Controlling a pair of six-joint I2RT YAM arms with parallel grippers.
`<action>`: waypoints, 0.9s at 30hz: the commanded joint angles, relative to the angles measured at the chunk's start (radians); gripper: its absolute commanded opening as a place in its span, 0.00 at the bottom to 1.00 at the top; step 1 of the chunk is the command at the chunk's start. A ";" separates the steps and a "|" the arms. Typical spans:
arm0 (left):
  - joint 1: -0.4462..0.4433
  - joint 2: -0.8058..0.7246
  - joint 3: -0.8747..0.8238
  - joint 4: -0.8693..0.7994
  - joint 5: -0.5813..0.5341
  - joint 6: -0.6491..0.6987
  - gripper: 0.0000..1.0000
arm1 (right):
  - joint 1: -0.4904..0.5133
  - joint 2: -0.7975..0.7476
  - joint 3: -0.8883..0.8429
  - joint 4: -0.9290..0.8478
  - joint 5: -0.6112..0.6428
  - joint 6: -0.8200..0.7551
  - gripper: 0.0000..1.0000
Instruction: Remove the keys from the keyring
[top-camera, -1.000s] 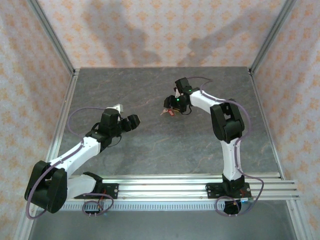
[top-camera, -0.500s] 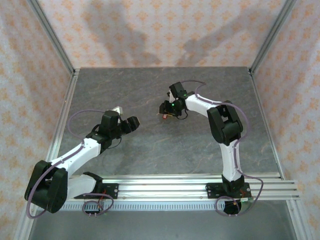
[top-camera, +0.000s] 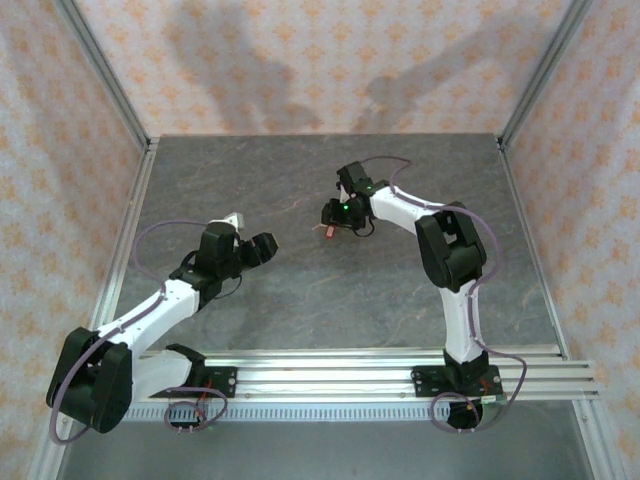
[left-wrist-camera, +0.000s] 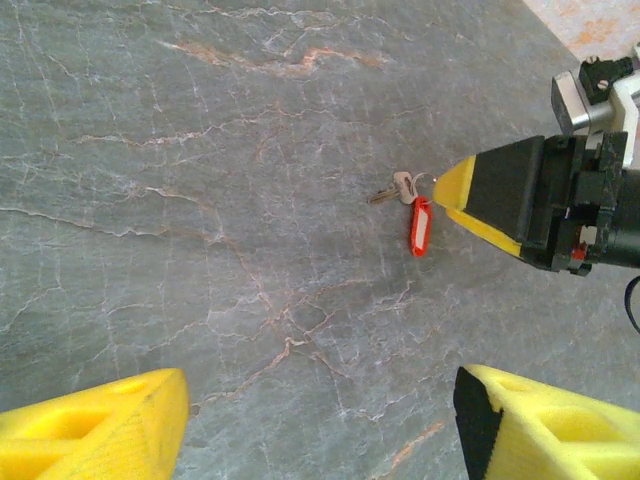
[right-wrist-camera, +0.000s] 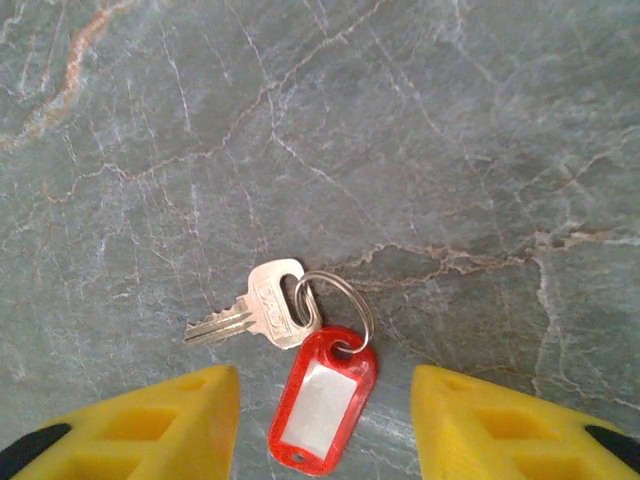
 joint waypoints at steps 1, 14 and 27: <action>-0.009 -0.018 -0.014 0.012 0.023 -0.010 0.71 | -0.004 0.020 0.047 -0.020 0.027 -0.010 0.46; -0.015 -0.031 -0.017 0.017 0.038 -0.015 0.70 | -0.004 0.081 0.110 -0.040 0.031 -0.002 0.49; -0.018 -0.008 -0.015 0.035 0.043 -0.021 0.70 | -0.004 0.078 0.098 -0.040 -0.001 -0.004 0.34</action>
